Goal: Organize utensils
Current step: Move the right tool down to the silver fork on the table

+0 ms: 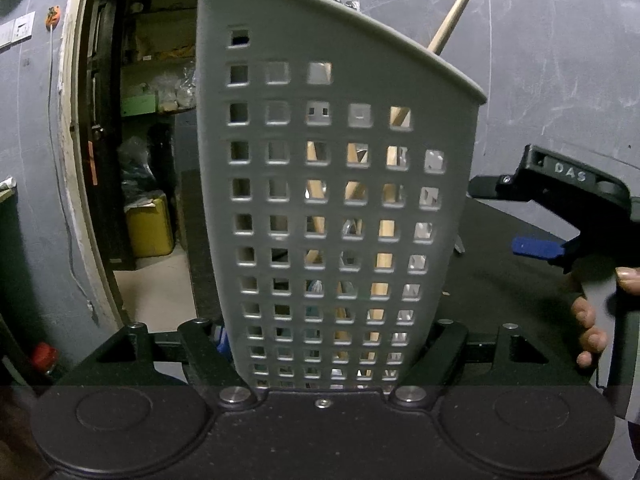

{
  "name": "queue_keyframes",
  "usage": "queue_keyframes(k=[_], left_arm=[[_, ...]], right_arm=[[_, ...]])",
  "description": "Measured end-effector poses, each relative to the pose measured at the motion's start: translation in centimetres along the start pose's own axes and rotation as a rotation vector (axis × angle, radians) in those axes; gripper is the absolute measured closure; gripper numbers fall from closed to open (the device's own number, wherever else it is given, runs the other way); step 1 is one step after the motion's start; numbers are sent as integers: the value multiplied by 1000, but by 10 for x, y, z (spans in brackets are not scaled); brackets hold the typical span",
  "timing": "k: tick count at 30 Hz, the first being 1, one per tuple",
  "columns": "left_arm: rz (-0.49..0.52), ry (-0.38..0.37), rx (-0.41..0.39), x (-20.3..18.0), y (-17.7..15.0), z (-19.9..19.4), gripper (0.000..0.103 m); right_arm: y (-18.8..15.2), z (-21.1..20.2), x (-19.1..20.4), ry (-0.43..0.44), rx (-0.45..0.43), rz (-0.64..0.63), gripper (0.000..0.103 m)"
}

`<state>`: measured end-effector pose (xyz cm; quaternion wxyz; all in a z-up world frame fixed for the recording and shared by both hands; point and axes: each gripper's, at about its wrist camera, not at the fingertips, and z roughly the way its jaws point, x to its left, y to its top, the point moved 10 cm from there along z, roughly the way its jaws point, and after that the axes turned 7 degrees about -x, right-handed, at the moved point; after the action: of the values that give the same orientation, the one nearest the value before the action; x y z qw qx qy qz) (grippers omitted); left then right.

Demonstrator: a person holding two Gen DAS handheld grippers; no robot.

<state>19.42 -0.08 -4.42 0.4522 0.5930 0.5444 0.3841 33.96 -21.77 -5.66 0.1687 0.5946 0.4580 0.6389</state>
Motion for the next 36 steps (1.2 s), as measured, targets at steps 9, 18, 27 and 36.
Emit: queue_keyframes(k=[9, 18, 27, 36], left_arm=[[-9, -18, -9, 6, -1, 0, 26], [1, -8, -14, 4, -4, 0, 26], [13, 7, -9, -4, -2, -1, 26], [19, 12, -5, -7, -2, -1, 26]], right_arm=[[-1, 21, 12, 1, 117, -141, 0], [39, 105, 21, 100, 246, -330, 0], [31, 175, 24, 234, 446, -422, 0], [7, 191, 43, 299, 469, -740, 2]])
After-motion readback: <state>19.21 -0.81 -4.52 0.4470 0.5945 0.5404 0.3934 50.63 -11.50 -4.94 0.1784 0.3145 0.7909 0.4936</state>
